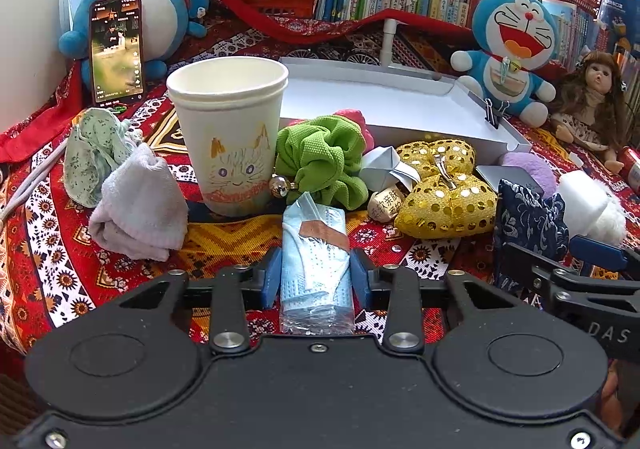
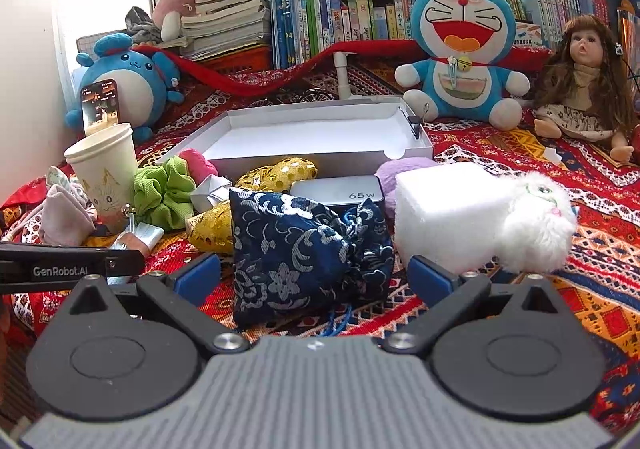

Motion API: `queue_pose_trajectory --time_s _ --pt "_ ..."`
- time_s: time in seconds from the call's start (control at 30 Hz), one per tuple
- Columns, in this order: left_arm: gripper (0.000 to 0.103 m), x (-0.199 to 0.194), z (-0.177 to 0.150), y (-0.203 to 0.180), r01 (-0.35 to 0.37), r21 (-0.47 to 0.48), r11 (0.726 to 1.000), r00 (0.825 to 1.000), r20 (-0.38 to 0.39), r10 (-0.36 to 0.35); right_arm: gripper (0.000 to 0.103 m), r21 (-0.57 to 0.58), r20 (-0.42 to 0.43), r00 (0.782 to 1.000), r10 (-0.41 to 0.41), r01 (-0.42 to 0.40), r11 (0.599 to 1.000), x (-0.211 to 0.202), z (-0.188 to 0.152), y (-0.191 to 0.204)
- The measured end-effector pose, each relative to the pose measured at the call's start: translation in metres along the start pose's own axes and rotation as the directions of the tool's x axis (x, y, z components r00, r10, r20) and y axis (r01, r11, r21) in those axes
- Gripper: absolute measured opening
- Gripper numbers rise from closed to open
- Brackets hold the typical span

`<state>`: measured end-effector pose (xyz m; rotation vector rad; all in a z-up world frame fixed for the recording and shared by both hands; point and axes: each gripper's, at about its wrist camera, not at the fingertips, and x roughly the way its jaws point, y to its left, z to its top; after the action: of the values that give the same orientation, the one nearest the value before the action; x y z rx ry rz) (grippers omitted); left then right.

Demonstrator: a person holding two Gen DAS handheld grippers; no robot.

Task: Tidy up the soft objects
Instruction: 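Grasp the light-blue packet with the left tool while the right tool grasps the navy pouch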

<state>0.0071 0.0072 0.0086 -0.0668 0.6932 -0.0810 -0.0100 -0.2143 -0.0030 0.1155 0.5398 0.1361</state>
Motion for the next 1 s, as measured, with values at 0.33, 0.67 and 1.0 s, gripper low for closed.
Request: queue_pose_trajectory --time_s 0.33,0.67,1.0 --pt "0.035 -0.001 -0.001 0.002 0.011 -0.003 1.0 1.0 -0.006 -0.011 0.103 0.004 -0.003 1.0 -0.011 0.011 1.0 0.01 -0.001 0.004" --pt "0.038 0.002 -0.003 0.0 0.011 0.005 1.0 1.0 -0.003 -0.011 0.103 0.007 -0.002 1.0 -0.027 0.027 1.0 0.019 -0.002 0.002" --pt "0.051 0.011 -0.005 -0.007 -0.011 0.046 0.999 1.0 0.008 0.011 0.103 0.008 -0.002 1.0 -0.031 0.031 0.999 0.024 -0.002 0.003"
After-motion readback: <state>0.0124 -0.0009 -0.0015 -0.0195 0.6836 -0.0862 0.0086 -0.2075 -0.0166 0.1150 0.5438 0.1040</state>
